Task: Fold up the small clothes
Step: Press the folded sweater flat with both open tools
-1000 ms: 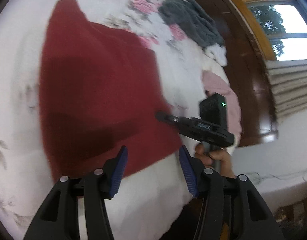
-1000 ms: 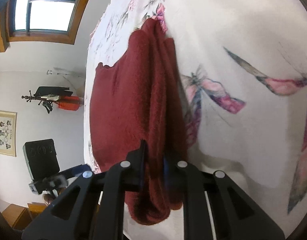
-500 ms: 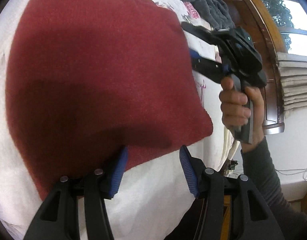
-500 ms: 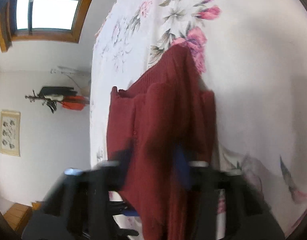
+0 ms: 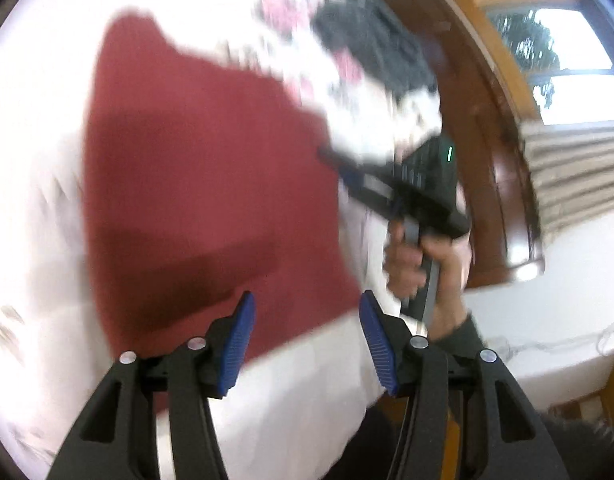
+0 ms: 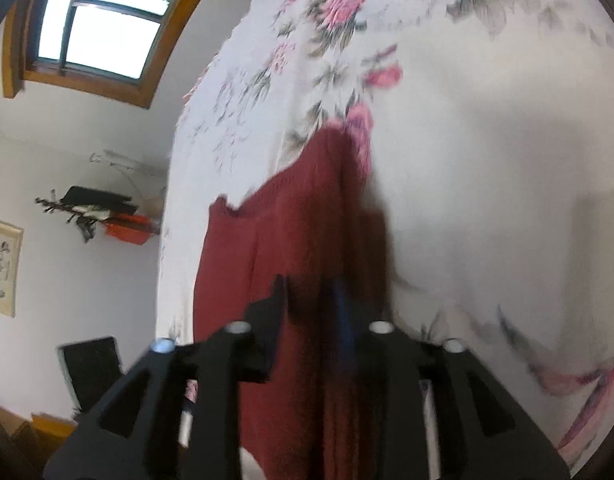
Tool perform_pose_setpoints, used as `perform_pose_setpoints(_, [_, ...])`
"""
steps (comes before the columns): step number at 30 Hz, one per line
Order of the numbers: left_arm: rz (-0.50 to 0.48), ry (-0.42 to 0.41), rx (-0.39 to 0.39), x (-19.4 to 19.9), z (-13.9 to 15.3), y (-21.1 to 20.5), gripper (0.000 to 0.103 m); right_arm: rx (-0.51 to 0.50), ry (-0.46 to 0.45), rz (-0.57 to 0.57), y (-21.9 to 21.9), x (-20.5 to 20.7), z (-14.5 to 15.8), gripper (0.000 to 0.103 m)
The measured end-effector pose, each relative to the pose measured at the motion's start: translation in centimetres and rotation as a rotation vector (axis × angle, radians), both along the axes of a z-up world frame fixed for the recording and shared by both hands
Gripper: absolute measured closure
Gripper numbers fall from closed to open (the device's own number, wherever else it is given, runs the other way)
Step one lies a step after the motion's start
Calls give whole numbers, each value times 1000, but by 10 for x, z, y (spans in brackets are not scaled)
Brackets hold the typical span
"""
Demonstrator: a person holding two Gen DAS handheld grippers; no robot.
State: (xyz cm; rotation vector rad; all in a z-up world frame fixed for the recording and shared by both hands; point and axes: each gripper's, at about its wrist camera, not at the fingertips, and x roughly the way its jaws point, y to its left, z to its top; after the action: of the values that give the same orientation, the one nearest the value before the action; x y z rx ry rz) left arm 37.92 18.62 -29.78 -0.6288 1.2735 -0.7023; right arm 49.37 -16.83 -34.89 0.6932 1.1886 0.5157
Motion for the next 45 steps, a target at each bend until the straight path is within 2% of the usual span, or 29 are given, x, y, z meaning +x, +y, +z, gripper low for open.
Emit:
perform_pose_setpoints(3, [70,-21,-24,30,11,19,46,-56,-63,-39,0,11,19,69])
perform_pose_setpoints(5, [85,-32,-15,50,12,26,45,-51,-80,6,10,15,26,69])
perform_pose_setpoints(8, [75,-16,26,78,1,21,45,-159,-57,72,29,20,18,69])
perform_pose_setpoints(10, [50,12,59,92,-14,20,45,-165,-30,113,36,28,8,75])
perform_pose_setpoints(11, [49,37,96,101,-27,16,45,-196,-16,120,38,32,1,91])
perform_pose_setpoints(12, [48,57,117,105,-38,17,45,-249,4,114,36,36,-9,95])
perform_pose_setpoints(14, [58,83,126,111,-57,21,48,-239,37,89,29,43,-20,96])
perform_pose_setpoints(15, [64,86,137,113,-59,21,48,-264,21,86,28,45,-15,95])
perform_pose_setpoints(17, [73,72,155,109,-49,21,48,-290,-36,88,29,36,5,92])
perform_pose_setpoints(18, [73,54,133,105,-39,19,48,-241,-74,95,27,24,21,92])
perform_pose_setpoints(20, [28,-24,30,84,-15,14,48,-163,-122,140,30,3,39,92])
perform_pose_setpoints(21, [10,-43,31,76,-11,11,48,-147,-125,196,37,-10,40,92])
perform_pose_setpoints(23, [-24,-29,66,58,-21,6,48,-171,-67,292,51,-25,17,91])
perform_pose_setpoints(24, [-31,-8,108,55,-32,4,50,-221,-52,307,55,-28,5,100])
perform_pose_setpoints(25, [-29,15,154,52,-46,3,53,-268,-52,302,53,-32,-6,103])
perform_pose_setpoints(26, [-20,26,155,50,-53,5,59,-274,-45,287,47,-33,-13,103])
perform_pose_setpoints(28, [-1,30,154,47,-54,10,61,-247,-21,221,33,-36,-8,103])
perform_pose_setpoints(29, [23,30,140,45,-45,13,58,-248,-47,219,32,-44,7,102])
perform_pose_setpoints(30, [29,18,118,42,-36,16,56,-218,-67,225,32,-54,18,96])
perform_pose_setpoints(32, [3,-27,70,27,-19,15,54,-159,-94,256,32,-75,34,96])
perform_pose_setpoints(33, [-11,-36,74,18,-16,11,53,-165,-94,282,36,-87,34,96])
perform_pose_setpoints(34, [-23,-34,100,12,-19,9,53,-177,-79,298,38,-96,27,96])
perform_pose_setpoints(36, [-41,-1,206,1,-41,3,55,-215,-21,296,37,-106,0,99])
perform_pose_setpoints(38, [-30,39,202,-8,-59,5,58,-196,11,256,28,-106,-14,99])
perform_pose_setpoints(40, [-21,43,192,-16,-51,6,55,-178,14,233,22,-104,-4,91])
perform_pose_setpoints(42, [-9,23,147,-23,-35,10,32,-101,9,193,7,-99,12,70])
perform_pose_setpoints(43, [4,6,118,-29,-27,16,26,-43,16,157,-6,-94,18,62])
perform_pose_setpoints(44, [26,-16,108,-35,-20,25,22,-7,24,113,-19,-87,21,47])
perform_pose_setpoints(45, [54,-32,117,-40,-15,35,21,25,35,72,-31,-79,22,39])
